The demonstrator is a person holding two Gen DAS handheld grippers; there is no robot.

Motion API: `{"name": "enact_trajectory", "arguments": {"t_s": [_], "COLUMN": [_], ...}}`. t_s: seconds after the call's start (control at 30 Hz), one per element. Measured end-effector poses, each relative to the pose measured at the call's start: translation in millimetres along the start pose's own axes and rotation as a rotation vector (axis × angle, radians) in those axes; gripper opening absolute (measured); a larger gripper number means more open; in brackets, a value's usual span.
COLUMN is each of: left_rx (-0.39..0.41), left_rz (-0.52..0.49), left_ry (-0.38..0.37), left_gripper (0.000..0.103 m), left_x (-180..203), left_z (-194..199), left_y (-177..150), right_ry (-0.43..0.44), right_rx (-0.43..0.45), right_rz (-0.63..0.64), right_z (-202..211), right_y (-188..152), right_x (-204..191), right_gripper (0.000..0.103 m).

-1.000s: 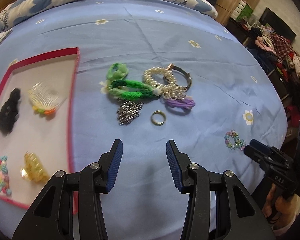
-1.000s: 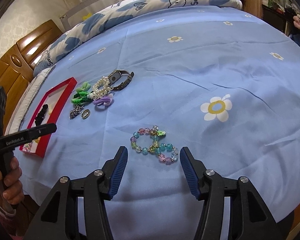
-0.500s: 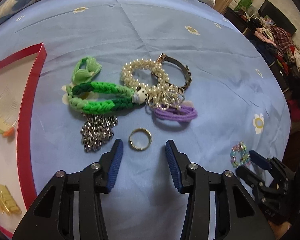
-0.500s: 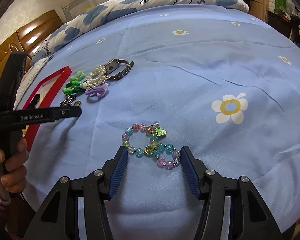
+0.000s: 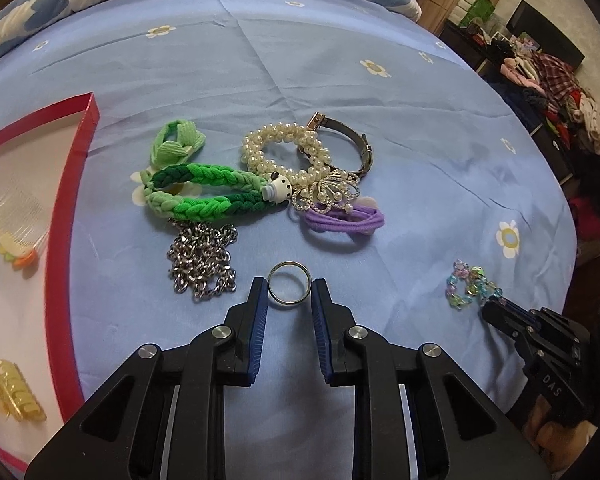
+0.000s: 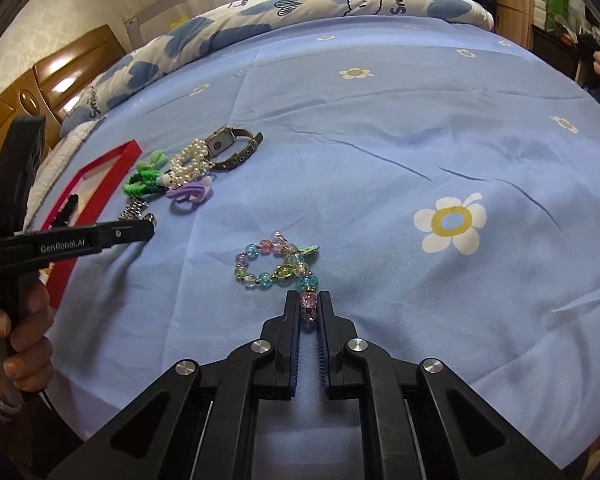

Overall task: Organize jewelry
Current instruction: 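Carry the ring and crystal bracelet into the red tray while both tools open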

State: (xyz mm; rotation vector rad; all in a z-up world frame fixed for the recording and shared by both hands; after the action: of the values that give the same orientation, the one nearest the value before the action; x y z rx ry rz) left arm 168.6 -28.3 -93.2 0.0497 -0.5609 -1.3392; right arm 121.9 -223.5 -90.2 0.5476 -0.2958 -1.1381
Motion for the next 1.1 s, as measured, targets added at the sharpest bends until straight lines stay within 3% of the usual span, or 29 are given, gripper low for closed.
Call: {"name": "enact_trajectory", "arguments": {"t_s": [0.57, 1.1], "left_rx": [0.108, 0.219], "left_rz": [0.046, 0.161], "left_ry": [-0.043, 0.017], "left_gripper": [0.02, 0.02], "left_x": [-18.3, -83.5], "left_z": [68.6, 122.1], "left_y": [-5.7, -5.7], "right_ry": [0.081, 0.241], "right_rx": [0.11, 0.181], "right_rz": [0.024, 0.176], "right_z": [33.6, 35.0], "right_y": [39.7, 98.3], "right_x": [-29.7, -117.5], "right_gripper": [0.007, 0.007]}}
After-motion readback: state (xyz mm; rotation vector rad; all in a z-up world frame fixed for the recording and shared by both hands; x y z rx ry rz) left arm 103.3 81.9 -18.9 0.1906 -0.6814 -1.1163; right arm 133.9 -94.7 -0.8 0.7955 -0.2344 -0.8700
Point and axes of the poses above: each gripper's, at about its wrist camera, not at the fingertips, and z roughly against the way its jaws point, x to its right, y to its top, the point moved 4 cm from there along -z, roughly the way its jaws point, and after that the axes turned 15 degrees about z, right-handed, at the moved point
